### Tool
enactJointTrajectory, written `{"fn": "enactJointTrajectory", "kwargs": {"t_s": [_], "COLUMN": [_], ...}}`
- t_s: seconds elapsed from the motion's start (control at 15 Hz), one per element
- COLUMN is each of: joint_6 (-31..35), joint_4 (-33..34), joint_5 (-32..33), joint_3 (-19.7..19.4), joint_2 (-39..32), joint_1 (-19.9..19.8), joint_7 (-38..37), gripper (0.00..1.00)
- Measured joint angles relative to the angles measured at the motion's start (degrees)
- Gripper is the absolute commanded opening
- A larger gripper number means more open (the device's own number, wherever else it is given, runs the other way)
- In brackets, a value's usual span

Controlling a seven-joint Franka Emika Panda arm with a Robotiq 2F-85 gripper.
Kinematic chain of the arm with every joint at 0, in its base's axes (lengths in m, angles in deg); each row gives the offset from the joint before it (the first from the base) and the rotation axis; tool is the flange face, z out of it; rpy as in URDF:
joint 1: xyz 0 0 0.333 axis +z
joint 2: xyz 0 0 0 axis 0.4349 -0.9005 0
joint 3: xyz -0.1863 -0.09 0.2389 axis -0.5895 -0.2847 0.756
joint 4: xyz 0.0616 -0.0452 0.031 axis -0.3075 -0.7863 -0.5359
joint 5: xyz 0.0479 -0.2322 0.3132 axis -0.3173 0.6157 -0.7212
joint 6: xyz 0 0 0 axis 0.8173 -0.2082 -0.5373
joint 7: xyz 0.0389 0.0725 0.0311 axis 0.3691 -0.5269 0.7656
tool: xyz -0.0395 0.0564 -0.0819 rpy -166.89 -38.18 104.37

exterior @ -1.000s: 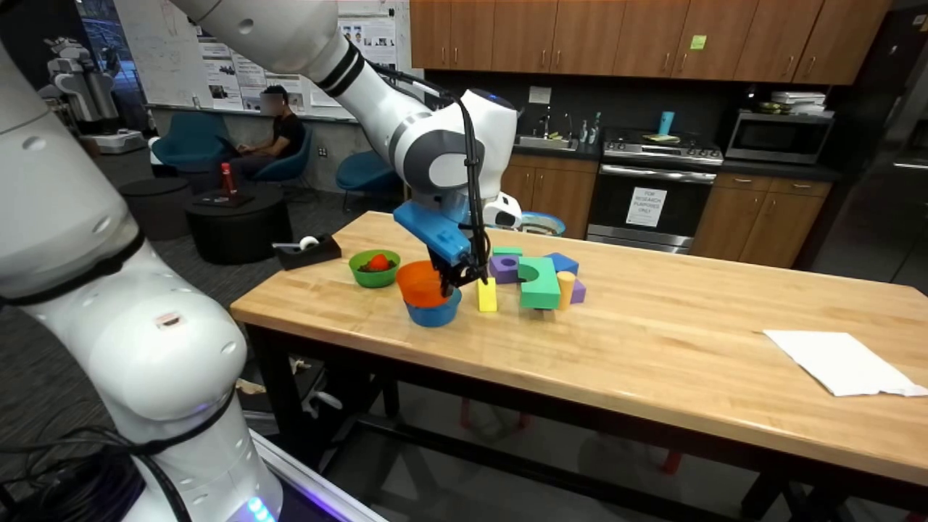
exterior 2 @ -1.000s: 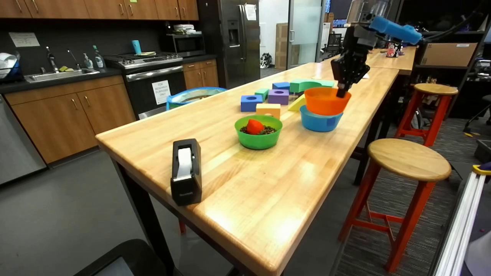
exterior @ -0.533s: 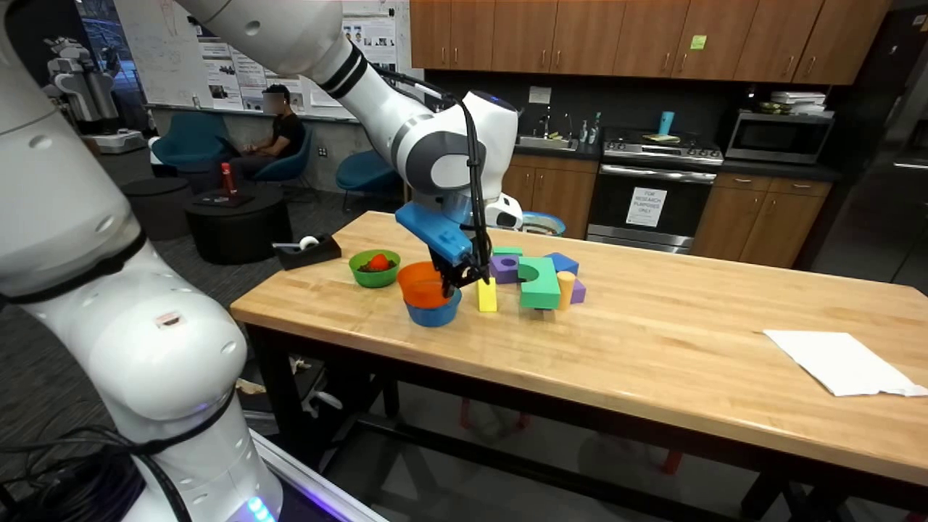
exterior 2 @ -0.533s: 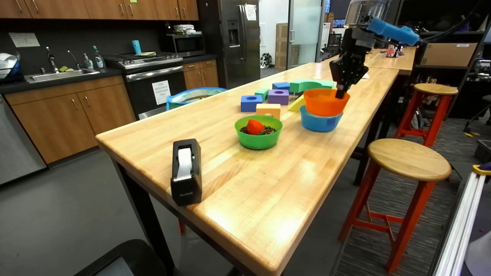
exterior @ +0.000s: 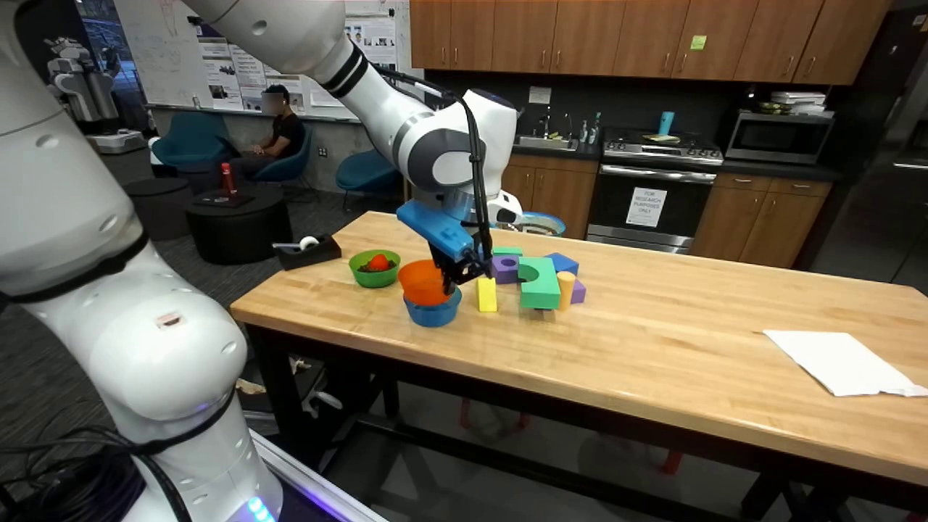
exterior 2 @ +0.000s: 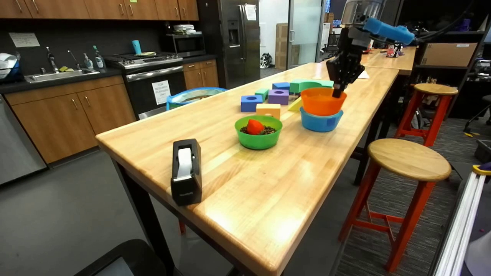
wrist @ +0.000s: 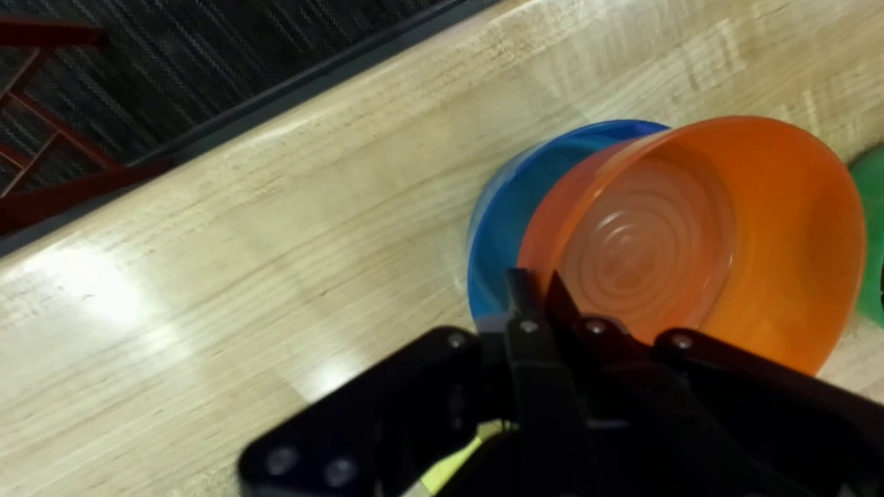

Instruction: Put the orange bowl in the blue bowl, then the green bowl in the orange bowl

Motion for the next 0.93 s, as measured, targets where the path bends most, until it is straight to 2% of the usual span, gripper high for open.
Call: {"fn": "enactJointTrajectory", "kwargs": {"t_s": [0.8,0.87,0.93], "joint_6": [0.0,0.0,0.0], "joint_4": [1.18,1.2,1.2], "joint_5": [0.0,0.0,0.0], "joint_3": [0.31,0.31,0.31], "joint_2": [-2.52,-2.71,-2.86], "joint_1": [-0.01,-0.02,-0.04], "joint_7": [-0.01,-0.01,-0.01], "gripper": [0.01,0.29,0.29]}}
